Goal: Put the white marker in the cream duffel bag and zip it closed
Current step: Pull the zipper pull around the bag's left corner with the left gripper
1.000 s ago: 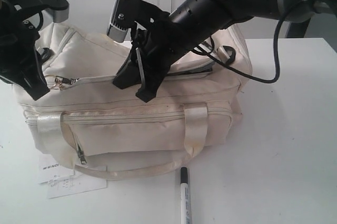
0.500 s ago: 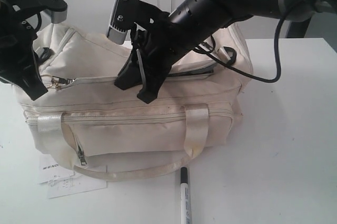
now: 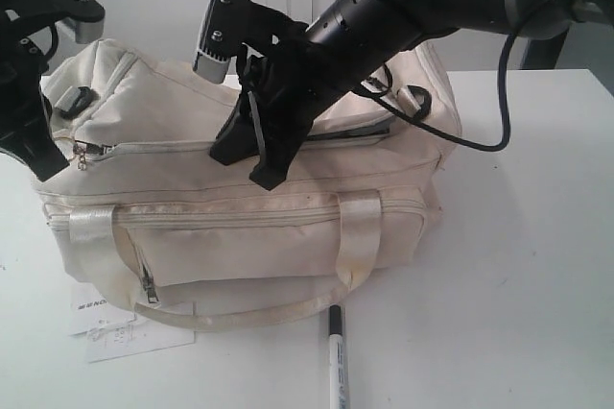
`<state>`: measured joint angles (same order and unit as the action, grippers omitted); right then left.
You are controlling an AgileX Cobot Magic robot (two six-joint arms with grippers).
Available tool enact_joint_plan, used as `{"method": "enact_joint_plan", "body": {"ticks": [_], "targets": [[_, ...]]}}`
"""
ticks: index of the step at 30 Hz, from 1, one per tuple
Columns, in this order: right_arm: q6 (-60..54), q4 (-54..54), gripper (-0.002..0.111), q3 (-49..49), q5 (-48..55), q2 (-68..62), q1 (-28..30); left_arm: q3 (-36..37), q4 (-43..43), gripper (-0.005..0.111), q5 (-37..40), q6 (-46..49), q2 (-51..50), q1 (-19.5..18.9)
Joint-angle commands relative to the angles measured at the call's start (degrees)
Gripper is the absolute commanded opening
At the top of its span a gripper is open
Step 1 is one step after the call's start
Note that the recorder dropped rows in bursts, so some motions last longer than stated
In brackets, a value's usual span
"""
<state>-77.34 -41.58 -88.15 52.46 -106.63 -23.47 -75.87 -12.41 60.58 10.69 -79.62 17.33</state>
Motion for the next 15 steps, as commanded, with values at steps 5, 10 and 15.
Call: {"method": "enact_joint_plan", "body": {"ticks": [5,10,15], "targets": [[0.26,5.86,0.000,0.20,0.16,0.59,1.19,0.44,-8.22,0.000,5.15,-1.23,0.93,-1.29],[0.26,5.86,0.000,0.20,0.16,0.59,1.19,0.44,-8.86,0.000,5.15,-1.23,0.93,-1.29],[0.66,5.83,0.000,0.20,0.16,0.59,1.19,0.44,-9.21,0.000,5.27,-1.12,0.93,-1.29]]}}
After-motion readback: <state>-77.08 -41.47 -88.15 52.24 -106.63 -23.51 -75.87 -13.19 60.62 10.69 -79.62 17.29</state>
